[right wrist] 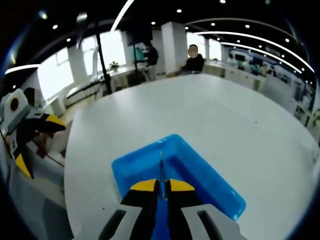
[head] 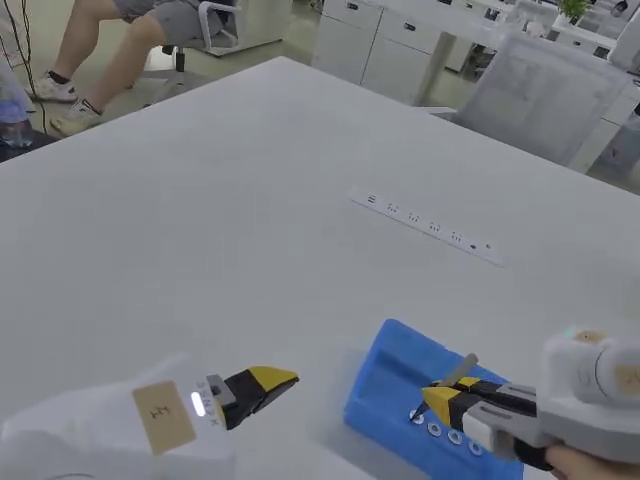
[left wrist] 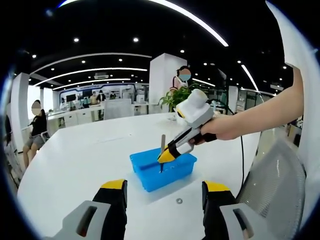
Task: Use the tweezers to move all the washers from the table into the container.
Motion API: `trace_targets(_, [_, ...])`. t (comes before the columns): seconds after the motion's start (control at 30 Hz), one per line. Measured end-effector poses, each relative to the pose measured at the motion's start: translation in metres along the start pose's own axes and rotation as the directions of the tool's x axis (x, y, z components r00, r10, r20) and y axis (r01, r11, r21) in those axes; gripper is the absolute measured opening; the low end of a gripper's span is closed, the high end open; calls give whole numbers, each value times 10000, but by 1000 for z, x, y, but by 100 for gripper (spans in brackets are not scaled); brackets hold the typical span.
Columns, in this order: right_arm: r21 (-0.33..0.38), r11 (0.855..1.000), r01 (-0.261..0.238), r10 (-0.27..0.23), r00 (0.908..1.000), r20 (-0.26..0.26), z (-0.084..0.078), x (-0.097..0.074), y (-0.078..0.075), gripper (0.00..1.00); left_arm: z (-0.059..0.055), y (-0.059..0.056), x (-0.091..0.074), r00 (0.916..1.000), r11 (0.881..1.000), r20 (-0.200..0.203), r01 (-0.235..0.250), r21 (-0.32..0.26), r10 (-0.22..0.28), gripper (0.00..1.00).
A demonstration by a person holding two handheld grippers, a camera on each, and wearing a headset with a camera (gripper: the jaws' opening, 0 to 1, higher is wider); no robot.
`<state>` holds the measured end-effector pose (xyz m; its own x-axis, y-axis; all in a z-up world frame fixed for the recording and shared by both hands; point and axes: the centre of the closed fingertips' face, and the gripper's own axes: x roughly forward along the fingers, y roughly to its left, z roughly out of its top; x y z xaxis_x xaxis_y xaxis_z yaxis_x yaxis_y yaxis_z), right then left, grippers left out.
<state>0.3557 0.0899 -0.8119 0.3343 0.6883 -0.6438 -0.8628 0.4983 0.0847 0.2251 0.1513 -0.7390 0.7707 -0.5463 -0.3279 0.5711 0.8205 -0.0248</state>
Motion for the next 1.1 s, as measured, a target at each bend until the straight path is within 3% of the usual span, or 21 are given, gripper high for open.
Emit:
trace_targets(0.17, [-164, 9997, 193, -191, 9997, 142, 5, -6, 0, 4, 0, 0, 0, 10000, 10000, -3, 3, -2, -3, 60])
trace_targets(0.33, [-246, 9991, 333, -314, 9969, 727, 21, -22, 3, 4, 0, 0, 0, 10000, 10000, -13, 18, 11, -18, 60])
trace_targets(0.63, [-653, 9978, 103, -20, 9921, 1255, 35, -49, 20, 3, 0, 0, 0, 10000, 10000, -21, 17, 50, -17, 59])
trace_targets(0.87, [-524, 9983, -239, 310, 9897, 1397, 32, -60, 37, 4, -1, -1, 1, 10000, 10000, -45, 41, 80, -41, 59])
trace_targets(1.1, [-357, 9958, -842, 878, 9895, 1148, 18, -58, 57, 4, -1, -2, 1, 10000, 9999, -45, 79, 113, -79, 59])
